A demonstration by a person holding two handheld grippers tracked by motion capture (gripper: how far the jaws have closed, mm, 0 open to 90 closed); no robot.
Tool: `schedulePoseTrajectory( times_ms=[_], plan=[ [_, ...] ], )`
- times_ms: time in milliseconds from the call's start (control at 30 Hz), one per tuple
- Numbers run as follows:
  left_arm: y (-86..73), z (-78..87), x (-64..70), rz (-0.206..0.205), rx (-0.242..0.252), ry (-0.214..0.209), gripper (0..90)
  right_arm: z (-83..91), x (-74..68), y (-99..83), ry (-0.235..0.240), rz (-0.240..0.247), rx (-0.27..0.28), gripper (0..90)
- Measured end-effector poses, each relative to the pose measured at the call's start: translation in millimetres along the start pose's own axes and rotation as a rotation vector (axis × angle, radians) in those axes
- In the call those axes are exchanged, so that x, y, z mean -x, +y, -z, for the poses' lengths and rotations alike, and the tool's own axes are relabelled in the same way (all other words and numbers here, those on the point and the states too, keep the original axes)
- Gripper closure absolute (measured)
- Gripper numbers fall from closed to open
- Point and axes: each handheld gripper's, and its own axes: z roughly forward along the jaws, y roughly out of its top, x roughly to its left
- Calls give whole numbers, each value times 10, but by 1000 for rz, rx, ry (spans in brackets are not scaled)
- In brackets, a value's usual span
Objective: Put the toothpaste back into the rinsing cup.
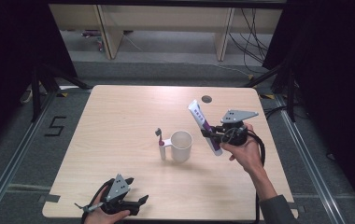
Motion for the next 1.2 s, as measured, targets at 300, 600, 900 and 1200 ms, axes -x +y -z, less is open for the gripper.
schedulePoseTrajectory(
  times_ms=[300, 600, 900, 1200],
  plan=[
    [-1, 0, -1, -1, -3, -2, 193, -202, -11, 141, 23, -41, 54, 776],
    [5, 6, -1, 3, 11, -10, 193, -351, -37, 303, 30, -48, 132, 776],
    [9, 20, -9, 1, 12, -7, 193, -466, -60, 349, 51, -89, 145, 776],
    [3, 9, -4, 0, 12, -13, 193, -576, -80, 370, 58, -114, 171, 776]
  ],
)
